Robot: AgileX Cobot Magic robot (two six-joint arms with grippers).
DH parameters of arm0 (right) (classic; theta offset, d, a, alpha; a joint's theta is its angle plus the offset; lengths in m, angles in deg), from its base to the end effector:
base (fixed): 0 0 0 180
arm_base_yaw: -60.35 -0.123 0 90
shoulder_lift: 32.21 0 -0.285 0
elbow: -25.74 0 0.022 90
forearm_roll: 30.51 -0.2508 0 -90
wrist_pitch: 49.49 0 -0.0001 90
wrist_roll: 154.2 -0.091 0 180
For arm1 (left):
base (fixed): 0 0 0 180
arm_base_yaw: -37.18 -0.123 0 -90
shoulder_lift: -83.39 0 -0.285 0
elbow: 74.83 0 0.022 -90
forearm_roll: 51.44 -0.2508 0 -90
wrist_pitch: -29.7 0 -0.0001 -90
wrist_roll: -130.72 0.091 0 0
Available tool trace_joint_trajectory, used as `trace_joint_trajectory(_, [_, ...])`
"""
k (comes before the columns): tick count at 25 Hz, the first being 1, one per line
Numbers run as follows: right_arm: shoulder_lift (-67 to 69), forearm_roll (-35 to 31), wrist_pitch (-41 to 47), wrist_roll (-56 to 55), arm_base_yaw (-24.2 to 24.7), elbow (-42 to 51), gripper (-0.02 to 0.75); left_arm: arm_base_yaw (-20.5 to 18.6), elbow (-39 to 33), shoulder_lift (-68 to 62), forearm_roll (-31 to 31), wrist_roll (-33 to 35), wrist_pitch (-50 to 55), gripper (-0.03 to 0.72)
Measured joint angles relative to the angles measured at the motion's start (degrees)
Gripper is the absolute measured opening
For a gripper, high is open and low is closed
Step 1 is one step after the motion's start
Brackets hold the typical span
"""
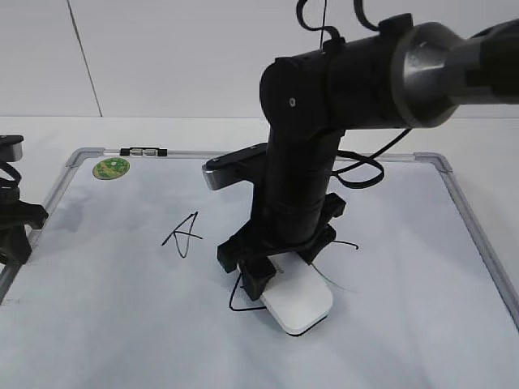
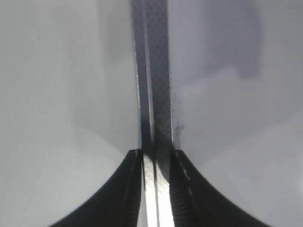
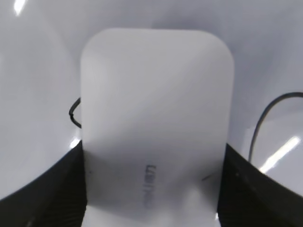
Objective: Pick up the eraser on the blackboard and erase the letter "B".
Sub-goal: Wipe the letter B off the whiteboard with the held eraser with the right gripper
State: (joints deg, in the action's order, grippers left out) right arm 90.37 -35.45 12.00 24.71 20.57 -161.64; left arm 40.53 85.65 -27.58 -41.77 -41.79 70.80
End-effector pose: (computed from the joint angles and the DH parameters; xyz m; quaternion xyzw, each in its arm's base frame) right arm 0.2992 0.2581 0.1857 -0.3124 0.9487 0.0461 0.0136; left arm 0.3196 -0.0288 0.1536 0.0348 0.9949 -0.0572 0.0752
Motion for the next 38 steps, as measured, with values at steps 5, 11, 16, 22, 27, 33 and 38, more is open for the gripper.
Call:
trace_joint_trajectory(5, [4.4, 1.3, 2.5, 0.0, 0.0, -4.0, 0.536, 0.0, 0.0, 0.0, 0.1, 0.0, 0.1, 0.148])
trace_joint_trajectory(11, [7.6, 2.5, 6.7, 0.0, 0.0, -9.5, 0.536, 0.0, 0.0, 0.0, 0.1, 0.0, 0.3, 0.148])
trace_joint_trajectory(16, [8.2, 1.5, 7.4, 0.4, 0.0, -10.8, 0.536, 0.0, 0.0, 0.0, 0.1, 0.0, 0.3, 0.148])
trace_joint_trajectory(22, [8.7, 0.2, 7.6, 2.5, 0.0, -11.2, 0.536, 0.0, 0.0, 0.0, 0.1, 0.0, 0.3, 0.148])
trace_joint_trajectory(27, [8.8, 0.0, 7.4, 3.9, -2.5, -11.3, 0.536, 0.0, 0.0, 0.0, 0.1, 0.0, 0.4, 0.148])
trace_joint_trajectory(33, [8.9, 0.0, 7.4, 4.2, -8.4, -11.3, 0.536, 0.0, 0.0, 0.0, 0.1, 0.0, 0.4, 0.148])
trace_joint_trajectory(38, [8.9, 1.2, 7.3, 4.1, -8.9, -11.3, 0.536, 0.0, 0.0, 0.0, 0.1, 0.0, 0.7, 0.148])
